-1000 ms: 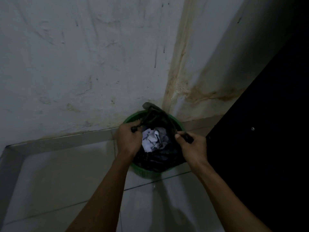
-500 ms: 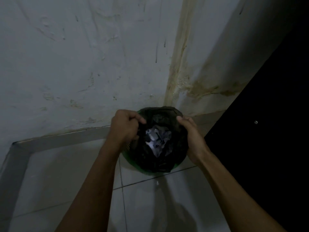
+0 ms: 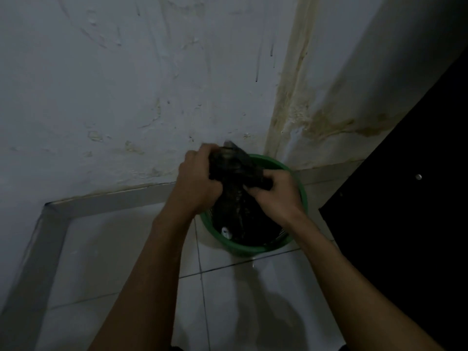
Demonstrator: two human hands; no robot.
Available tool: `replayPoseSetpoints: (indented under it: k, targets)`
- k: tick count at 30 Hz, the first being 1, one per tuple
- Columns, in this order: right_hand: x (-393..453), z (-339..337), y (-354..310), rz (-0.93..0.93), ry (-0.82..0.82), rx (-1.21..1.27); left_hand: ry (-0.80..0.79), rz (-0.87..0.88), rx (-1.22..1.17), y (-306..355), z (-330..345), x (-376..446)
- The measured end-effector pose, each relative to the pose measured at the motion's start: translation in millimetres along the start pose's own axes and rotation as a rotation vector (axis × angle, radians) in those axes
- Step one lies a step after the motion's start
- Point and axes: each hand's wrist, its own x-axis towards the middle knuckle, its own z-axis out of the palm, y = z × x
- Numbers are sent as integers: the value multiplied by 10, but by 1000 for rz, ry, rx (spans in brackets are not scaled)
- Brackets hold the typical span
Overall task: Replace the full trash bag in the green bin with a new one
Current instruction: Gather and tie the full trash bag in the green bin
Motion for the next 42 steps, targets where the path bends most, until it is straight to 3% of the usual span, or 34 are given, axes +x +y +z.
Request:
replayPoseSetpoints:
  k: [5,7,11,14,16,20,23,27,30,32,35,42]
  targets:
    - [-45,-137,-143,-53,65,169,-374,-170,183,-111,226,32]
    - [-70,-209,-172,-76,56,210,-447,-200,231,-8,349,-12]
    - [-120,-272,-224,-110,44,260,-417,-24,133,47,605,-91]
    - [-116,-305,-286,-166,26,278,-276,99,-225,94,731,-84]
    - [-122,-332,-307,-131,24,350,-143,81,-444,154,728,-58]
    - [-85,-495,-209,-15,110,363,87,2,-486,221,642,26]
    - [-66,-543,-77,119,-110,216,136,32,-551,234,570,55]
    - [-67,-178,28,8,-307,-70,119,133,-569,293,522,55]
    - [-64,82,-2,35,-276,-80,63,200,-505,391,535,31]
    - [-28,161,-18,104,-153,45,34,260,-451,431,527,13]
    - [-5,200,-90,214,-9,468,-24,287,-373,441,460,-15]
    - [114,124,-154,300,94,544,-295,-5,-303,188,159,15]
